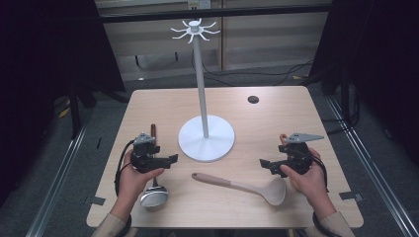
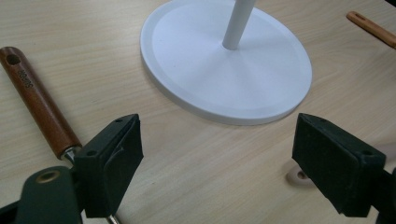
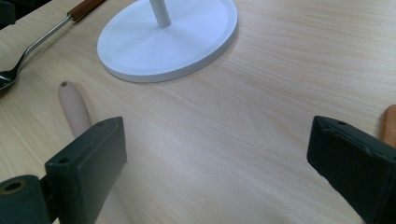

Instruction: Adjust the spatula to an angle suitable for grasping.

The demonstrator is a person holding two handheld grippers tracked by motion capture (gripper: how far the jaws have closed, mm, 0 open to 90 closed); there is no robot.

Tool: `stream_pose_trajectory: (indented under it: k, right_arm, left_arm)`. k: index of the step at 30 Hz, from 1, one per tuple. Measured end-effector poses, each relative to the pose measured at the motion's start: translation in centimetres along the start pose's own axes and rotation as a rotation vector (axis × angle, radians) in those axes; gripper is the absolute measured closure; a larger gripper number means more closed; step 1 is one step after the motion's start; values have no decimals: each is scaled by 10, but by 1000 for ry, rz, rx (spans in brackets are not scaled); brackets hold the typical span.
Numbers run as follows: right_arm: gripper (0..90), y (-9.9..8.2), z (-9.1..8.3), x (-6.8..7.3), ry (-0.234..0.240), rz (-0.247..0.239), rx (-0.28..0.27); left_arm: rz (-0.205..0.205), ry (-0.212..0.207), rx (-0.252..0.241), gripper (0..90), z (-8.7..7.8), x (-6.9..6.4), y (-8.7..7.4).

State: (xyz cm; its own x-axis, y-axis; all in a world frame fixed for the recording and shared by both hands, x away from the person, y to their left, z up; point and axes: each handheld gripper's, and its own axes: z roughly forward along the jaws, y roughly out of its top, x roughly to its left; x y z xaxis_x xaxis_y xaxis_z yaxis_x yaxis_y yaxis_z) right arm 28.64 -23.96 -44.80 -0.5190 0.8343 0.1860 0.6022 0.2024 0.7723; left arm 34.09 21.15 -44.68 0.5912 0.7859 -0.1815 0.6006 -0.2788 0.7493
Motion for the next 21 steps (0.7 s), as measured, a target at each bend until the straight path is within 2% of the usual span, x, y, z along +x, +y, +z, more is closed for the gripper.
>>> stream_pose_trajectory:
  k: [1, 4, 6, 9, 11, 12, 14, 15, 16, 17, 18, 19, 20, 21]
  right_arm:
    - [46, -1, 0, -1, -1, 3, 1]
    - [46, -3, 0, -1, -12, -8, 17]
    - [46, -3, -1, -1, -17, -14, 19]
    - [46, -4, -4, -2, -20, -5, 5]
    - [46, -4, -5, -3, -26, -2, 7]
    - [46, -6, -7, -4, -38, 0, 6]
    - [46, -6, -8, -5, -41, 1, 7]
    - [47, -8, -9, -7, -44, 2, 7]
    - [47, -9, -10, -7, -46, 3, 7]
    - [47, -9, -12, -8, -50, 3, 10]
    - [47, -10, -12, -8, -53, 10, 10]
    - [49, -10, -14, -9, -56, 12, 5]
    - [48, -11, -15, -10, -58, 16, 2]
    - [49, -12, -16, -10, -59, 18, 1]
  left_arm:
    - [5, 5, 17, 159, 0, 3, 0]
    - [-36, 27, 10, 158, 1, 5, 0]
    - [-48, 40, 0, 158, 1, 7, 0]
    - [-50, 80, -3, 158, -3, 17, 3]
    - [-62, 83, -6, 159, -3, 19, 3]
    - [-86, 101, -6, 161, -3, 25, 2]
    - [-88, 111, 8, 166, -3, 28, 1]
    - [-96, 128, 20, 212, -4, 33, 1]
    - [-105, 125, 26, 278, -5, 34, 2]
    - [-98, 124, 39, 461, -6, 36, 2]
    - [-91, 151, 41, 506, -7, 38, 2]
    - [-91, 151, 41, 537, -7, 38, 2]
    - [-104, 203, 57, 661, -7, 46, 1]
    - [-119, 219, 45, 692, -6, 49, 0]
